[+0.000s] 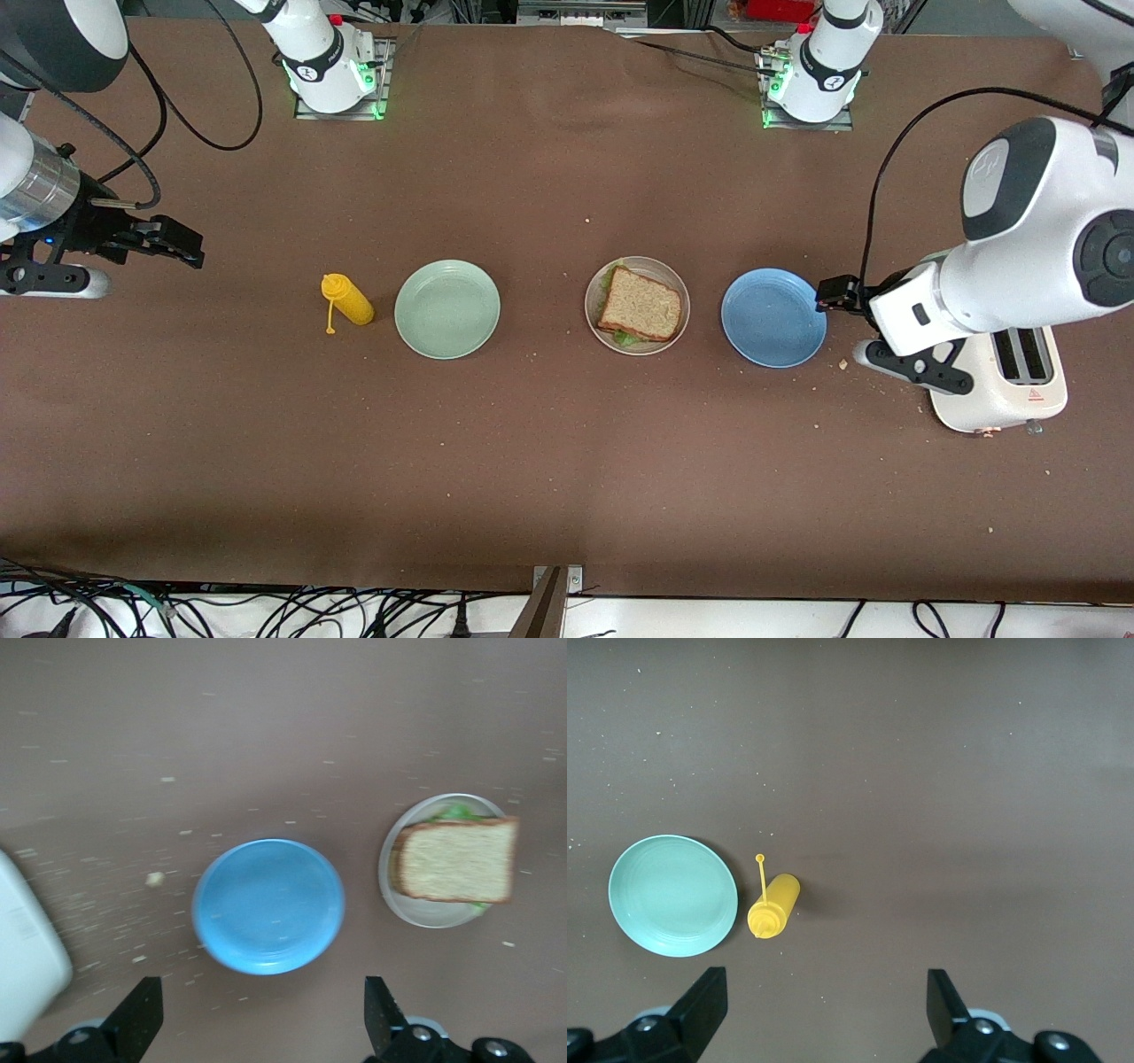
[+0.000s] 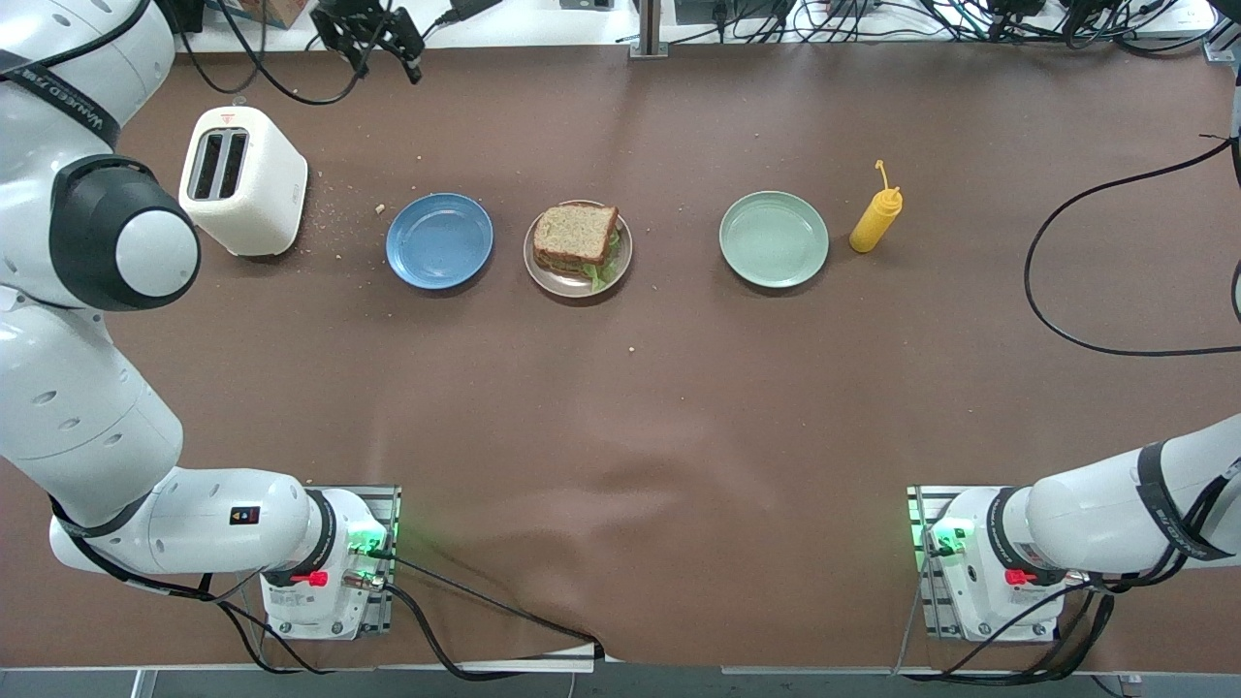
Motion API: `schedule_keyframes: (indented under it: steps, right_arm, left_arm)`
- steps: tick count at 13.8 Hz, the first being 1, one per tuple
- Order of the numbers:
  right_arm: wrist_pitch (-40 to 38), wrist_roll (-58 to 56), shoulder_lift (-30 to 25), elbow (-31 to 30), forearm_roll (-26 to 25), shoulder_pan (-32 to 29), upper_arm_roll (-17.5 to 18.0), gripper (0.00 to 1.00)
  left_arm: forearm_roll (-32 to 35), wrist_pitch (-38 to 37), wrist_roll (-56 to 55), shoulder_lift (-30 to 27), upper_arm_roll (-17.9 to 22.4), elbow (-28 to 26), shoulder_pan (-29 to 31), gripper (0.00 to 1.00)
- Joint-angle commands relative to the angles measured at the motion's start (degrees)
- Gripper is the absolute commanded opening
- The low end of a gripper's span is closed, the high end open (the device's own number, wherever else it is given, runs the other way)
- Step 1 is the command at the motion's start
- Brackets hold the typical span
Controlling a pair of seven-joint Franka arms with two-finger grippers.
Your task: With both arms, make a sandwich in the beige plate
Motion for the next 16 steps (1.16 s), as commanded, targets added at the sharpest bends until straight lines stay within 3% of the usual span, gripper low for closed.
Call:
schedule_keyframes:
  steps: [1,4,7,10,16]
  right_arm:
    - [-0.56,-0.14,0.01,0.83,0.53,-0.32,0.34,1.00]
    - [-0.73,-0.14,-0.08,0.83,0.53,-0.41,0.34,1.00]
    - [-0.56,-0.05,-0.08,0.83,0.53,-0.32,0.34,1.00]
    - [-0.47,0.04,-0.08,0.92,0.61,-0.67,0.16,1.00]
    - [-0.47,-0.05,-0.08,0.91,0.53,-0.58,0.25,1.00]
  left_arm:
    - [6.55,0.04,-6.81,-4.30,0.07,-1.74,-2.36,1.00]
    - [3.94,1.17,-7.28,-9.31,3.22,-4.81,-1.32,1.00]
    - [1.47,2.93,-7.36,-17.57,3.59,-13.41,-0.27,1.00]
    - [-4.59,3.20,-7.27,-19.17,5.42,-14.40,1.76,1.00]
    - [-2.05,-0.40,-7.54,-17.85,5.17,-12.46,1.32,1.00]
